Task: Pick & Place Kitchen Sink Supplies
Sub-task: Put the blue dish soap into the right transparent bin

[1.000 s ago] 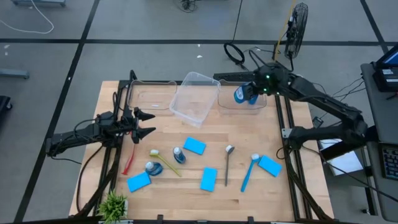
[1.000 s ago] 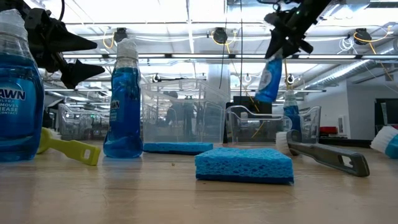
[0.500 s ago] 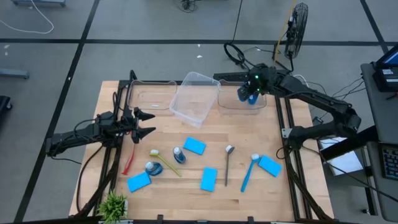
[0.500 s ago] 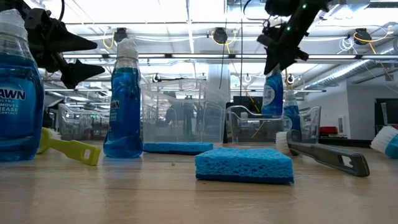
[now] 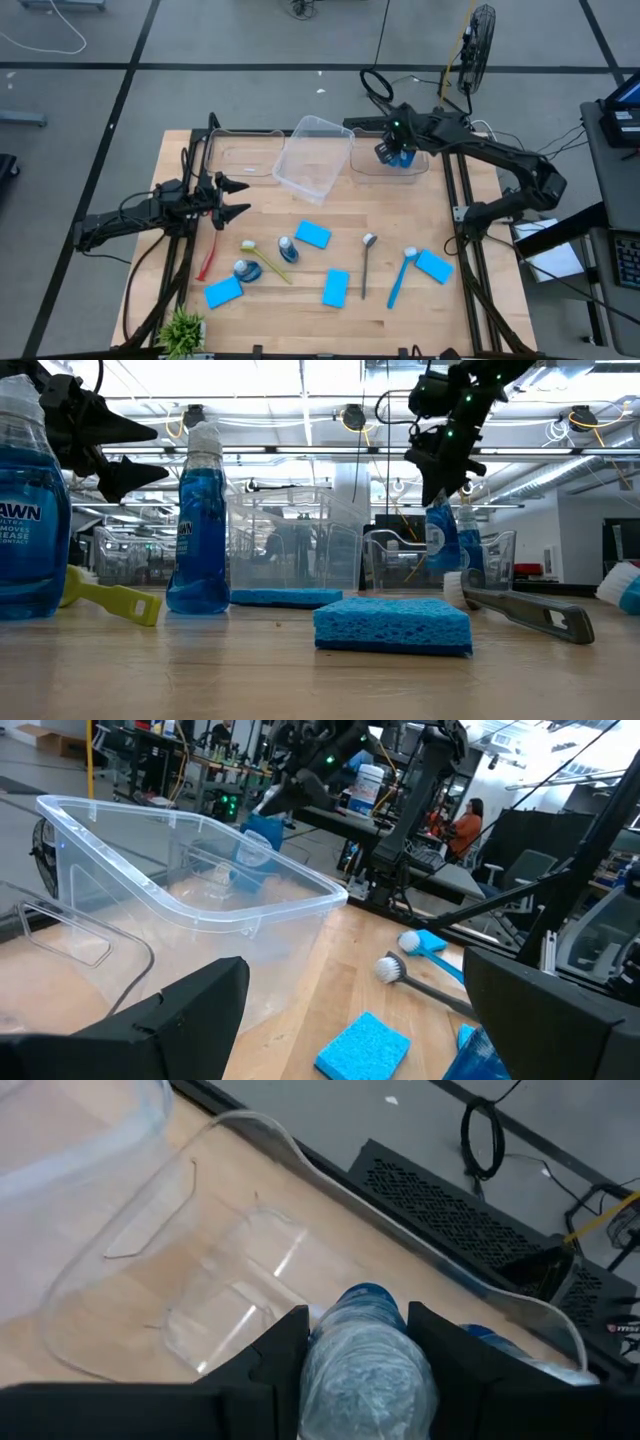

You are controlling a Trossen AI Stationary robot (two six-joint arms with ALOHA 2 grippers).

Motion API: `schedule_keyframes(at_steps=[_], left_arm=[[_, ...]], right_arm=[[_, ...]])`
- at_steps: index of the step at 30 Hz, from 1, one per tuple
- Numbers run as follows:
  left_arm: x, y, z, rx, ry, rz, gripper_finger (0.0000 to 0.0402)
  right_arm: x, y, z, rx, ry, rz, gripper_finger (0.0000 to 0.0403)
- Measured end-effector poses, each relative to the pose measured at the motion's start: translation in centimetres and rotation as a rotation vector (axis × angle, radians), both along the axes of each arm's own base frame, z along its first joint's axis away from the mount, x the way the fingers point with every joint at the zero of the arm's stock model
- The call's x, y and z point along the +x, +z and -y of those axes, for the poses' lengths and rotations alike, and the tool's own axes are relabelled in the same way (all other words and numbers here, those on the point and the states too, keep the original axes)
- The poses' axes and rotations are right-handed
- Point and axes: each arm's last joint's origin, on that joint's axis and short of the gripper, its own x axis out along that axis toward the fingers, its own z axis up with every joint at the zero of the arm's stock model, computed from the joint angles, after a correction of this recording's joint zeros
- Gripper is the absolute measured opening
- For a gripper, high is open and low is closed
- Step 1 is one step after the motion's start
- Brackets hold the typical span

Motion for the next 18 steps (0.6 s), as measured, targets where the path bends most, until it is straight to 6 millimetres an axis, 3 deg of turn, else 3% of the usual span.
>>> schedule_keyframes(at_steps=[12, 18], left_arm=[[0.0, 0.0, 0.0, 0.0, 0.0, -0.002, 0.0365], [0.0, 0.0, 0.0, 0.0, 0.0, -0.002, 0.0365]], right_arm=[[-0.4, -2.3, -0.1, 0.015, -0.029, -0.035, 0.0136], [-0.4, -2.4, -0.1, 0.002, -0.028, -0.022, 0.0137]])
